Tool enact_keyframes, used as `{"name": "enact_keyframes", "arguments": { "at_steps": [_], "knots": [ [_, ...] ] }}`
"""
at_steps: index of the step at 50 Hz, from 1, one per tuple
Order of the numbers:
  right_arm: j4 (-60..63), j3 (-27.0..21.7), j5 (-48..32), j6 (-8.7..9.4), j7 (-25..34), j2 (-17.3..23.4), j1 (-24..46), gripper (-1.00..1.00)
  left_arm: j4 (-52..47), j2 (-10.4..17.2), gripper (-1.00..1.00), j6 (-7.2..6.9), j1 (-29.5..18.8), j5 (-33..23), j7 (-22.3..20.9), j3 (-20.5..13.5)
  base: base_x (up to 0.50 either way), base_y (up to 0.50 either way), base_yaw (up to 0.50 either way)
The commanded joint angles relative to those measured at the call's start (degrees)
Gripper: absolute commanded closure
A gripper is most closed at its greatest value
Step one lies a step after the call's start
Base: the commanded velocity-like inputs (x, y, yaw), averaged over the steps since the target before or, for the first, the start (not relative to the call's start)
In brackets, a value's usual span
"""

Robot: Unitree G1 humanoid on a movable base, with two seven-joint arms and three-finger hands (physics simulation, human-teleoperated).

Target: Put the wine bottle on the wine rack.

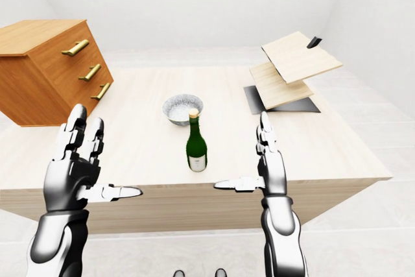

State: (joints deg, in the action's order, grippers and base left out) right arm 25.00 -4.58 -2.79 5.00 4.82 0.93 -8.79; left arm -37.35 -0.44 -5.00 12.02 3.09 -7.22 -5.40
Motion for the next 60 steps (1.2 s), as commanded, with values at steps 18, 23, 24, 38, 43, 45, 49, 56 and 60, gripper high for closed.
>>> {"name": "enact_keyframes", "arguments": {
  "at_steps": [18,23,24,38,43,45,49,56,60],
  "knots": [
    [-0.88,1.96,-1.87,0.00,0.11,-0.19,-0.38,-1.00,-1.26,-0.09,-1.00,0.00,0.70,-0.07,0.20,0.16,-0.07,-0.17,0.00],
    [-2.07,1.75,-1.65,0.00,0.21,-0.23,-0.47,-1.00,-0.77,-0.01,-1.00,0.00,0.64,-0.46,0.17,0.43,-0.01,-0.50,0.00],
    [-2.66,1.87,-1.56,0.00,0.55,-0.11,-0.43,-1.00,-0.78,0.04,-1.00,0.00,0.59,-0.46,0.07,0.54,0.00,-0.50,0.00],
    [-2.48,1.67,0.91,0.00,1.40,-0.31,-1.11,-1.00,-1.52,0.02,-1.00,0.00,0.44,-0.66,0.39,1.05,0.00,-0.12,0.05],
    [-3.05,1.54,0.92,-0.32,1.25,-0.35,-1.06,-1.00,-0.63,0.07,-1.00,0.00,0.57,-0.53,0.28,0.85,0.00,0.00,0.50],
    [-3.15,1.67,0.69,-0.63,1.25,-0.32,-1.16,-1.00,-0.65,0.08,-1.00,0.00,0.59,-0.35,0.22,0.66,0.00,0.00,0.50],
    [-2.96,1.92,0.39,-0.77,1.16,-0.40,-1.32,-1.00,-0.60,0.10,-1.00,0.00,0.61,-0.17,0.14,0.42,0.00,0.00,0.50],
    [-2.87,2.08,0.45,-0.65,1.07,-0.47,-1.23,-1.00,-0.45,-0.10,-1.00,0.00,1.18,-0.05,-0.11,0.53,0.00,0.00,0.50],
    [-1.82,2.29,0.18,0.00,0.85,-0.50,-1.34,-1.00,0.61,-0.09,-1.00,0.00,1.28,0.03,-0.24,0.40,0.00,0.00,0.50]
  ]
}}
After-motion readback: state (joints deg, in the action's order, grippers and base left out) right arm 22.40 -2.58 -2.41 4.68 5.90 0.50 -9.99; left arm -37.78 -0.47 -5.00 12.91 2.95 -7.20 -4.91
